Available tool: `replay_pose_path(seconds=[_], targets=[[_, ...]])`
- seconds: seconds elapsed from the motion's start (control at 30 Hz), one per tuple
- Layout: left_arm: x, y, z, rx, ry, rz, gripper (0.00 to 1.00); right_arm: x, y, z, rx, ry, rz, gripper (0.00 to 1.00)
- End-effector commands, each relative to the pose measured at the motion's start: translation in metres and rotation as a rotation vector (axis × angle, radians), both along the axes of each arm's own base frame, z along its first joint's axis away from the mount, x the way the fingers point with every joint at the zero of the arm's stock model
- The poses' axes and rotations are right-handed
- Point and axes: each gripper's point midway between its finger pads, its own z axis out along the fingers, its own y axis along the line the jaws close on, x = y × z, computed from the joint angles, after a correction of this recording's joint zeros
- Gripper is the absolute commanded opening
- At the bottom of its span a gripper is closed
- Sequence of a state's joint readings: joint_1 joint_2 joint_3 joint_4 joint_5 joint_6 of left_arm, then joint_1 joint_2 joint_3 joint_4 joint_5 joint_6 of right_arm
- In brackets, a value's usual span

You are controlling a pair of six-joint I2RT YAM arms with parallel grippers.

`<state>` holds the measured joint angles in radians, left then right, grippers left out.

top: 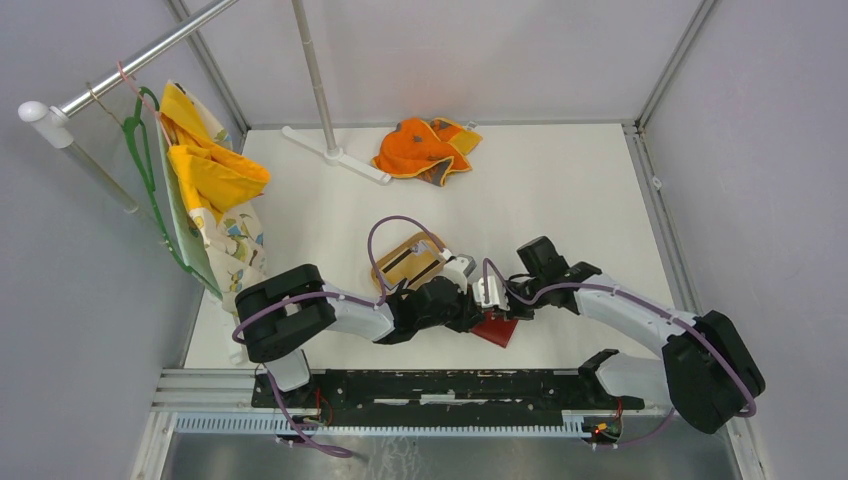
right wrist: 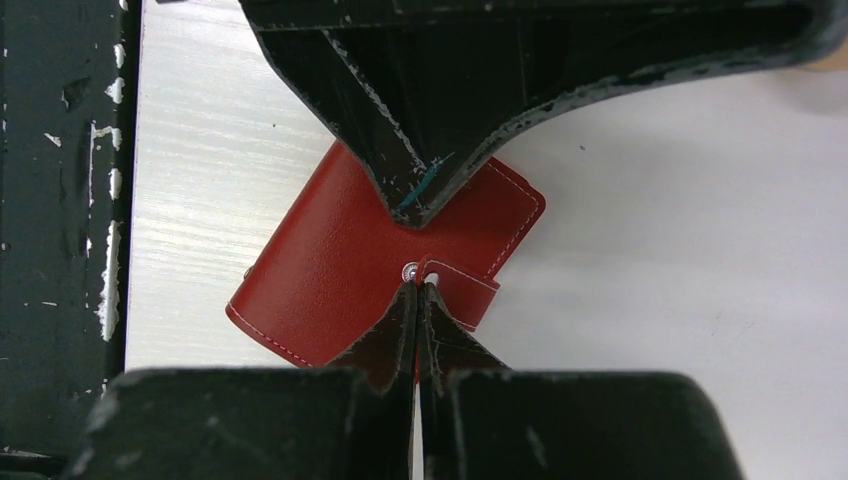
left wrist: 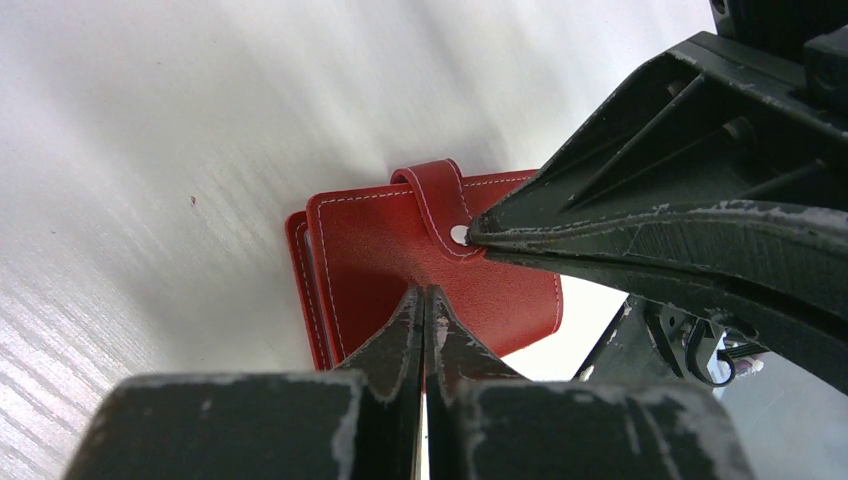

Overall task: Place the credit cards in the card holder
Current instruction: Close the card holder at the center of the board.

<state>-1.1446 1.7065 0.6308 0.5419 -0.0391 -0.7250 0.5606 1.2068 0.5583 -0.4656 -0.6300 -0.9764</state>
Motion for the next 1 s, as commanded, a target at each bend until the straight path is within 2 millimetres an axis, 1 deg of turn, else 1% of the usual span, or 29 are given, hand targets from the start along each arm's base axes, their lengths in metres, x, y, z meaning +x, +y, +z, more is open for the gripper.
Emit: replay_pose_path(seconds=[0.0, 0.43, 0.73, 0.97], targets=[[-0.0032, -0.0036, 0.0042, -0.039, 0.028, -0.006, 0.02, -0.0006, 0.0041, 0.0051, 0.015, -0.046, 0.036, 0.00], [-0.0033, -0.0025, 0.0042, -0.040, 0.029, -0.006, 0.02, -0.0056, 0.0018, -0.0011, -0.028, -0.071, 0.076, 0.00], [-0.0032, -0.0034, 0.0051, -0.042, 0.028, -0.008, 0.02, -0.0007, -0.0013, -0.0001, -0.047, -0.113, 0.069, 0.00], [-0.0029, -0.0033, 0.0050, -0.042, 0.029, -0.007, 0.02, -0.0077, 0.0010, -0.0020, -0.050, -0.105, 0.106, 0.00]])
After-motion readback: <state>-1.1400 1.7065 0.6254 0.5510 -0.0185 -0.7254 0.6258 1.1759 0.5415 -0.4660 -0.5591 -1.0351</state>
